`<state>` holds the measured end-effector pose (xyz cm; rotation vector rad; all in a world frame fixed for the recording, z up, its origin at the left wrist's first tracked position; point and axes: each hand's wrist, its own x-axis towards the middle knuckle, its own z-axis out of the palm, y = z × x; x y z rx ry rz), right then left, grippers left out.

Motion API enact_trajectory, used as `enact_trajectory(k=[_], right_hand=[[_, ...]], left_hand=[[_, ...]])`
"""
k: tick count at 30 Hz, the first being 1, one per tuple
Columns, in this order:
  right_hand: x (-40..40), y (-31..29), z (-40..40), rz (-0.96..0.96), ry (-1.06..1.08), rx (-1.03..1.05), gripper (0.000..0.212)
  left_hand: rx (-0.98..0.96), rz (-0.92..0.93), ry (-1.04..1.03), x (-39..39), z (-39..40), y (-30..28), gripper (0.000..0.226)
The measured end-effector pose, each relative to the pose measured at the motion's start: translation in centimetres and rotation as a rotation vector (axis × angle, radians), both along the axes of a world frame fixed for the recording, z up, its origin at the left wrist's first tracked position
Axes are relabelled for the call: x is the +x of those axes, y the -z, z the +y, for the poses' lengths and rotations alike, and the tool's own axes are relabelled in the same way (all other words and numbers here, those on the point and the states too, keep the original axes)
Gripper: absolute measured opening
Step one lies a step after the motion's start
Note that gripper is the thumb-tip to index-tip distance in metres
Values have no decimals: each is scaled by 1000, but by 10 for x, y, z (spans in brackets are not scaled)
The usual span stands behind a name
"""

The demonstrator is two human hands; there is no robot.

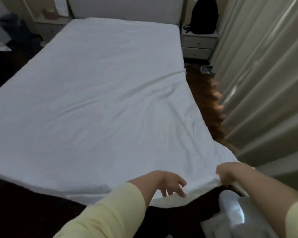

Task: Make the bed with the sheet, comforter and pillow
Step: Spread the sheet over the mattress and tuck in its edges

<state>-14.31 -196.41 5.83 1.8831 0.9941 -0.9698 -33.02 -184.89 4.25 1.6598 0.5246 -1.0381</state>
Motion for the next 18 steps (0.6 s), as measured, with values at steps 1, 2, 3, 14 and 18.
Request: enact_trajectory(k=[1,2,3,14,18], right_hand=[[-4,5,-7,39,12,-106,63],[-8,7,-11,83,23,-203,69],[-15,5,-12,120,45,-294,71],[-49,-32,93,199,37,356,44],[-43,-52,115,232,105,531,40]], left_hand=[[12,36,63,-2,-5,1,25],[44,55,96,-5,-6,3,30],[89,58,93,-10,-6,3,36],[486,-62,-268,-55,76,-21,32],[580,-153,-362,-31,108,-39,31]])
